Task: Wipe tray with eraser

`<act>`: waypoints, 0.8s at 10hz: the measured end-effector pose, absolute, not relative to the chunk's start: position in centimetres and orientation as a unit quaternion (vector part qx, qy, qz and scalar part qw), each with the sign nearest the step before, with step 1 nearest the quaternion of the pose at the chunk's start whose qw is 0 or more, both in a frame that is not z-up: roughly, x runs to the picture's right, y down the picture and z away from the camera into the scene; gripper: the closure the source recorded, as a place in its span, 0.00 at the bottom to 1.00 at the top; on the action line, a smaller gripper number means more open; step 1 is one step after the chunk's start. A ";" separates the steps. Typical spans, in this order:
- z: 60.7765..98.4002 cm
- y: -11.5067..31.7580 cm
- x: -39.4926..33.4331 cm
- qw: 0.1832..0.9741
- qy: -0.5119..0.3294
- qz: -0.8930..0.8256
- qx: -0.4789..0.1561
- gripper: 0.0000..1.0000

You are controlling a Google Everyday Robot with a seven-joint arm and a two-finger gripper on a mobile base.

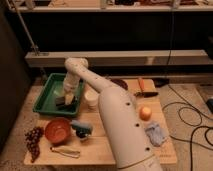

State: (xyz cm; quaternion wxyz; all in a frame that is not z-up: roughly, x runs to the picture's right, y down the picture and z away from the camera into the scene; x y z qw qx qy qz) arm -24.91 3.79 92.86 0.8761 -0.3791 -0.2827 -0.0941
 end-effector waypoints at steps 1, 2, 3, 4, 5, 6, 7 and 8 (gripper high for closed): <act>93.8 2.8 -25.0 0.879 -0.280 -0.086 -0.376 1.00; 94.4 2.2 -25.4 0.880 -0.279 -0.082 -0.375 1.00; 94.6 1.8 -25.8 0.882 -0.279 -0.079 -0.372 1.00; 94.6 1.3 -26.4 0.882 -0.281 -0.079 -0.369 1.00; 94.1 1.2 -27.9 0.880 -0.287 -0.088 -0.367 1.00; 93.4 1.5 -29.5 0.878 -0.294 -0.099 -0.365 1.00; 92.9 1.8 -30.2 0.876 -0.298 -0.105 -0.364 1.00; 92.1 2.5 -31.4 0.873 -0.305 -0.115 -0.364 1.00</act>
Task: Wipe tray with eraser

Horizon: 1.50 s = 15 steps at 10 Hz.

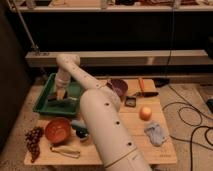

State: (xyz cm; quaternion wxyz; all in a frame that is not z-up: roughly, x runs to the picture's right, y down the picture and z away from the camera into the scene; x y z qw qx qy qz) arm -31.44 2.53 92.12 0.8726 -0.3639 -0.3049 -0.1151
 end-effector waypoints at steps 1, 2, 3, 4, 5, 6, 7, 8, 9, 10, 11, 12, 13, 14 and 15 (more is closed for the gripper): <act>91.1 3.6 -32.7 0.868 -0.312 -0.127 -0.366 1.00; 90.1 4.8 -33.4 0.862 -0.318 -0.138 -0.370 1.00; 89.5 6.0 -33.4 0.858 -0.320 -0.145 -0.375 1.00; 89.2 6.9 -32.9 0.855 -0.320 -0.149 -0.381 1.00; 89.2 7.4 -32.2 0.853 -0.319 -0.149 -0.386 1.00; 89.4 7.7 -31.3 0.853 -0.317 -0.147 -0.388 1.00; 89.6 8.1 -29.9 0.852 -0.314 -0.142 -0.394 1.00; 90.1 8.1 -28.6 0.854 -0.310 -0.131 -0.398 1.00; 90.6 8.0 -27.7 0.855 -0.306 -0.122 -0.400 1.00; 91.4 7.4 -26.5 0.860 -0.299 -0.109 -0.399 1.00; 92.5 6.4 -25.7 0.865 -0.291 -0.099 -0.398 1.00; 93.3 5.4 -25.3 0.868 -0.286 -0.093 -0.395 1.00; 94.0 4.3 -25.2 0.871 -0.283 -0.089 -0.391 1.00; 94.3 3.0 -25.7 0.874 -0.283 -0.086 -0.385 1.00; 94.4 2.0 -26.3 0.876 -0.283 -0.086 -0.382 1.00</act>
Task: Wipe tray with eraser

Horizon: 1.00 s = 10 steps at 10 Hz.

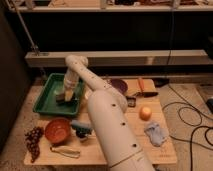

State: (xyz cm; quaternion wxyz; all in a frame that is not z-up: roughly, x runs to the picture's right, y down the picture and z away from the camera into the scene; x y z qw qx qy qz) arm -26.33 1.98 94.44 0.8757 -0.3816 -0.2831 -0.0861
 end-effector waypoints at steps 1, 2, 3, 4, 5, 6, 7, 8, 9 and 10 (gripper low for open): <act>94.4 1.6 -27.1 0.876 -0.285 -0.087 -0.380 1.00; 94.1 1.4 -28.7 0.875 -0.290 -0.093 -0.377 1.00; 93.5 1.8 -29.9 0.872 -0.294 -0.103 -0.378 1.00; 93.1 2.0 -30.6 0.870 -0.297 -0.110 -0.377 1.00; 92.4 2.7 -31.5 0.867 -0.302 -0.123 -0.377 1.00; 91.4 4.2 -32.0 0.862 -0.305 -0.140 -0.381 1.00; 90.8 5.2 -32.3 0.858 -0.306 -0.149 -0.384 1.00; 90.4 6.0 -32.2 0.855 -0.307 -0.156 -0.387 1.00; 90.4 6.6 -31.6 0.853 -0.304 -0.161 -0.392 1.00; 90.4 6.9 -31.0 0.853 -0.302 -0.162 -0.394 1.00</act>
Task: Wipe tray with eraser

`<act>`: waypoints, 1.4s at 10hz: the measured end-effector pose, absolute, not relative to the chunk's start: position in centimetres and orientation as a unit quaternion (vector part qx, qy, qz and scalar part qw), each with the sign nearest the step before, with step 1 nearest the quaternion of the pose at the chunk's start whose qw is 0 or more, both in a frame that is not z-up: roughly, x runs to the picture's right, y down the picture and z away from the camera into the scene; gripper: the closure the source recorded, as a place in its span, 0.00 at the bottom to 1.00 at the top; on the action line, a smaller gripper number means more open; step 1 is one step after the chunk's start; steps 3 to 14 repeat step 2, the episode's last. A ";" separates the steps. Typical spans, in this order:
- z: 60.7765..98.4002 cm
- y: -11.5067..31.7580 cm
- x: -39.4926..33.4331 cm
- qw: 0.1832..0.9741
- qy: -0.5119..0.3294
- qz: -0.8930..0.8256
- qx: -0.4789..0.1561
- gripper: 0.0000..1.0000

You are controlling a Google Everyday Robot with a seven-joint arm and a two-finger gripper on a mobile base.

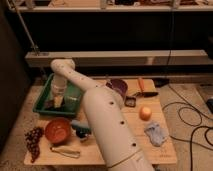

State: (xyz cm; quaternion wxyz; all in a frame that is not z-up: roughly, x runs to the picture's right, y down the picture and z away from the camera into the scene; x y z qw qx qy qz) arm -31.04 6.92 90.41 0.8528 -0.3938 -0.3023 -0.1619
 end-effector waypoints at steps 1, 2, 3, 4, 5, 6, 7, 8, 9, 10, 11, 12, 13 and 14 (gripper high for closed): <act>90.6 7.2 -30.1 0.853 -0.299 -0.161 -0.396 1.00; 91.1 7.3 -28.6 0.856 -0.293 -0.154 -0.398 1.00; 91.1 7.3 -28.6 0.856 -0.293 -0.154 -0.398 1.00; 91.1 7.3 -28.6 0.856 -0.293 -0.154 -0.398 1.00; 91.1 7.3 -28.6 0.856 -0.293 -0.154 -0.398 1.00; 91.1 7.3 -28.6 0.856 -0.293 -0.154 -0.398 1.00; 91.1 7.3 -28.6 0.856 -0.293 -0.154 -0.398 1.00; 91.1 7.3 -28.6 0.856 -0.293 -0.154 -0.398 1.00; 91.1 7.3 -28.6 0.856 -0.293 -0.154 -0.398 1.00; 91.1 7.3 -28.6 0.856 -0.293 -0.154 -0.398 1.00; 91.1 7.3 -28.6 0.856 -0.293 -0.154 -0.398 1.00; 91.1 7.3 -28.6 0.856 -0.293 -0.154 -0.398 1.00; 91.1 7.3 -28.6 0.856 -0.293 -0.154 -0.398 1.00; 91.1 7.3 -28.6 0.856 -0.293 -0.154 -0.398 1.00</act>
